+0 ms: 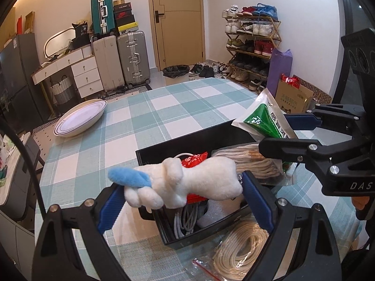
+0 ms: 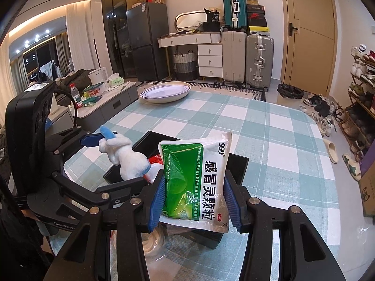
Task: Organize soft objects
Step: 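Carry the plush toy and green sachet over the black box with both grippers, then open both grippers to drop the toy and sachet into the box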
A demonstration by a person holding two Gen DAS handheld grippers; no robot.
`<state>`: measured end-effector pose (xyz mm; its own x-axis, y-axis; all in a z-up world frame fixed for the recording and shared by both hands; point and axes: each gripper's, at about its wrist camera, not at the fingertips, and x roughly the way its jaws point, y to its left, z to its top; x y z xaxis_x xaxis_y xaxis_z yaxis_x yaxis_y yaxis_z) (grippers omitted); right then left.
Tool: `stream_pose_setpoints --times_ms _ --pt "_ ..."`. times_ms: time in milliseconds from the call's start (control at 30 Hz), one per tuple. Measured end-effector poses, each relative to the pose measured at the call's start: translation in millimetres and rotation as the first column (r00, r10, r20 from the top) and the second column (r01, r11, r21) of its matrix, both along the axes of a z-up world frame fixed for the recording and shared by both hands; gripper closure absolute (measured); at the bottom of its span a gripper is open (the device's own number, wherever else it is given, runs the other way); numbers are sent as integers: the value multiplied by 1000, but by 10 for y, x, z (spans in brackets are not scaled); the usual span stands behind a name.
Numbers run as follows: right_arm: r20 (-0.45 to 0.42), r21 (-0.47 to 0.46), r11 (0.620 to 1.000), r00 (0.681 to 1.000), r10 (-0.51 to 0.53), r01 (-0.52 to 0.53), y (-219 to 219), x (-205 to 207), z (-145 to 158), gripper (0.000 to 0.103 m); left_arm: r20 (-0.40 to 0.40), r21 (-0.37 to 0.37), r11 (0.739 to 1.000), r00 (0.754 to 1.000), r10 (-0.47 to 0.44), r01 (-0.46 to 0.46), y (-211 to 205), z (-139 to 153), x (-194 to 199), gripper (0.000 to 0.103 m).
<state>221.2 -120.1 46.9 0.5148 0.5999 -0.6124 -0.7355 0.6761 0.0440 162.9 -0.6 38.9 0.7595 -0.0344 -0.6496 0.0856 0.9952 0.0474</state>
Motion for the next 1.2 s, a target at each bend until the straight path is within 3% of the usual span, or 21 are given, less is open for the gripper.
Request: stream_pose_setpoints --times_ms 700,1067,1200 --pt "-20 -85 996 1000 12 -14 238 287 -245 55 -54 33 999 998 -32 34 -13 -191 209 10" --pt "-12 -79 996 999 33 -34 322 311 -239 55 -54 35 999 998 -30 32 -1 -193 247 10" --pt "2 -51 998 999 38 -38 277 268 -199 49 -54 3 999 998 -33 33 41 -176 221 10"
